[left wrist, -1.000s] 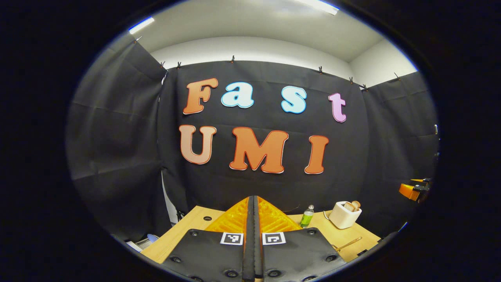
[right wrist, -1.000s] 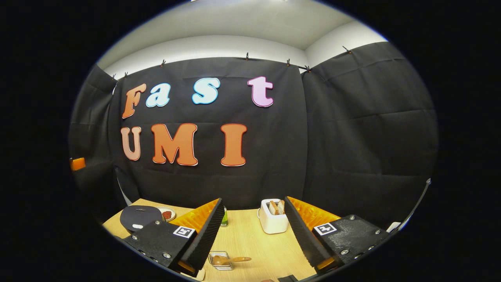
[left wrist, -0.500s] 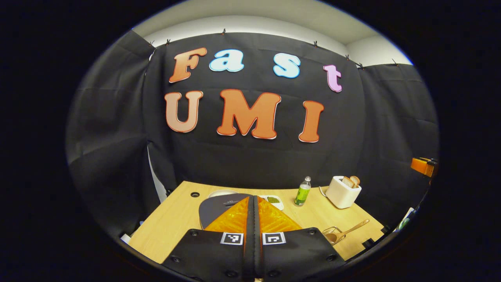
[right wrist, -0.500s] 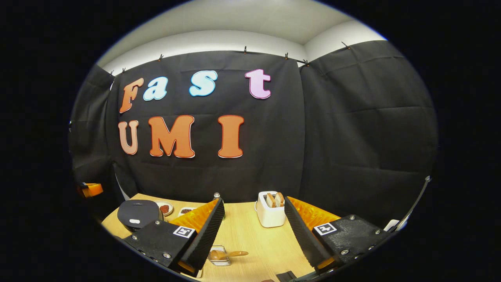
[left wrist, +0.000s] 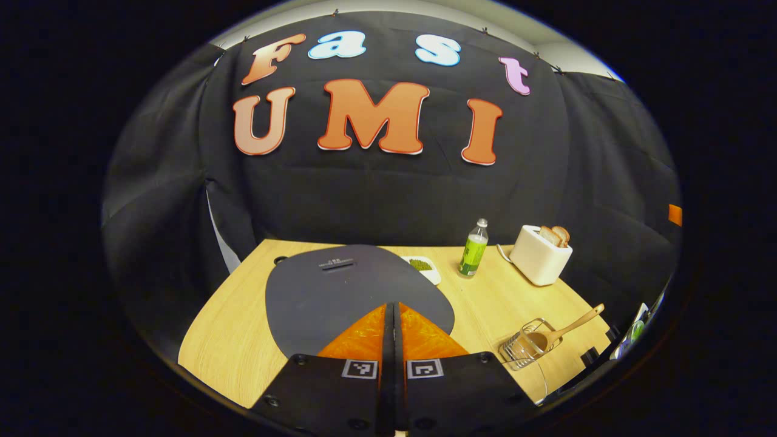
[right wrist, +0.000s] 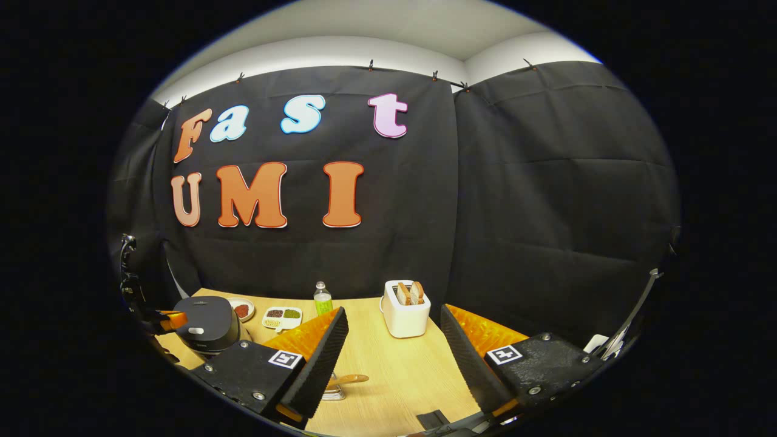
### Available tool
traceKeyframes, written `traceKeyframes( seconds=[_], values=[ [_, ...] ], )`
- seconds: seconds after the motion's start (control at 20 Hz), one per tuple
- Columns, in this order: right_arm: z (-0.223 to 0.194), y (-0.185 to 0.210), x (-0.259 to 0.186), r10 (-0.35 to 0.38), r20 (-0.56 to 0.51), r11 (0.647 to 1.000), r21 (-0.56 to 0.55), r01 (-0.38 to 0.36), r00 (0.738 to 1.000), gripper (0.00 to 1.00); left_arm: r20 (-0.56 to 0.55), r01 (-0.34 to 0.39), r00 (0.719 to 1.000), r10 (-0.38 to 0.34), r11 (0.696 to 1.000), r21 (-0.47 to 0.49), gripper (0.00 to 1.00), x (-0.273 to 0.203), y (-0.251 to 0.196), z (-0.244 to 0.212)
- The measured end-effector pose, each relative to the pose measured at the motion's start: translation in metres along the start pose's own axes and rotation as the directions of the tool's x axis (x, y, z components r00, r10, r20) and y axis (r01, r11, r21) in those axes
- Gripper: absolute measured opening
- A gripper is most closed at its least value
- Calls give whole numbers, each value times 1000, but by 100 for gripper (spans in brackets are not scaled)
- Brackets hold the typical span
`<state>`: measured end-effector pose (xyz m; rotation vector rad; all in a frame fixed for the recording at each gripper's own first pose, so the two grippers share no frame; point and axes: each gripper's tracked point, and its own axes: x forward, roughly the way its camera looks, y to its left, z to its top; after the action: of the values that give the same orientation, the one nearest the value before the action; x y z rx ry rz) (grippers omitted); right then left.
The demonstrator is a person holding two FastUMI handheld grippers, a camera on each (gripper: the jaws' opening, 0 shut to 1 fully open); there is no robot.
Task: Close the left gripper, press the button to open the rice cooker; take a wooden spoon from the chopstick holder with the right hand, scoop a spoonful of rice and pour it into the rice cooker, then put the wooden spoon back into the chopstick holder.
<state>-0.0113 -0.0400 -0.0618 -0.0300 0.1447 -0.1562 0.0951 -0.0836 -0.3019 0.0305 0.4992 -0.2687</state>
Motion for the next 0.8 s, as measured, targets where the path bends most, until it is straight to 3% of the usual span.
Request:
traceKeyframes(
  seconds=[0.05, 0.1, 0.4, 0.45, 0.6, 0.65, 0.7, 0.8],
  values=[
    [-1, -2, 0, -7, -4, 1000, 0, 7, 1000, 95, -7, -4, 1000, 4, 1000, 6, 0, 3, 0, -5],
    [-3, -4, -1, -14, -8, 1000, 1, 14, 1000, 95, -17, 0, 1000, 0, 1000, 10, 4, 8, 0, -9],
    [-13, -7, -1, -23, -30, 1000, 18, 23, 999, 95, -56, -4, 998, 5, 1000, 13, 4, 11, -2, -23],
    [-15, -5, 0, -20, -33, 1000, 24, 20, 999, 95, -79, -1, 997, 2, 1000, 10, 0, 12, -3, -30],
    [-22, 6, 2, 5, -42, 998, 59, -3, 999, 95, -94, 21, 995, -26, 998, -53, 7, 9, -2, -37],
    [-24, 10, 2, 17, -44, 998, 67, -14, 999, 95, -77, 22, 997, -26, 998, -53, 10, 14, 0, -31],
    [-26, 13, 3, 26, -45, 997, 70, -23, 999, 95, -90, 19, 996, -23, 999, -40, 5, 13, -2, -33],
    [-27, 15, 4, 31, -38, 997, 71, -28, 999, 95, -86, 10, 996, -11, 1000, -9, 5, 10, -1, -26]
  ],
)
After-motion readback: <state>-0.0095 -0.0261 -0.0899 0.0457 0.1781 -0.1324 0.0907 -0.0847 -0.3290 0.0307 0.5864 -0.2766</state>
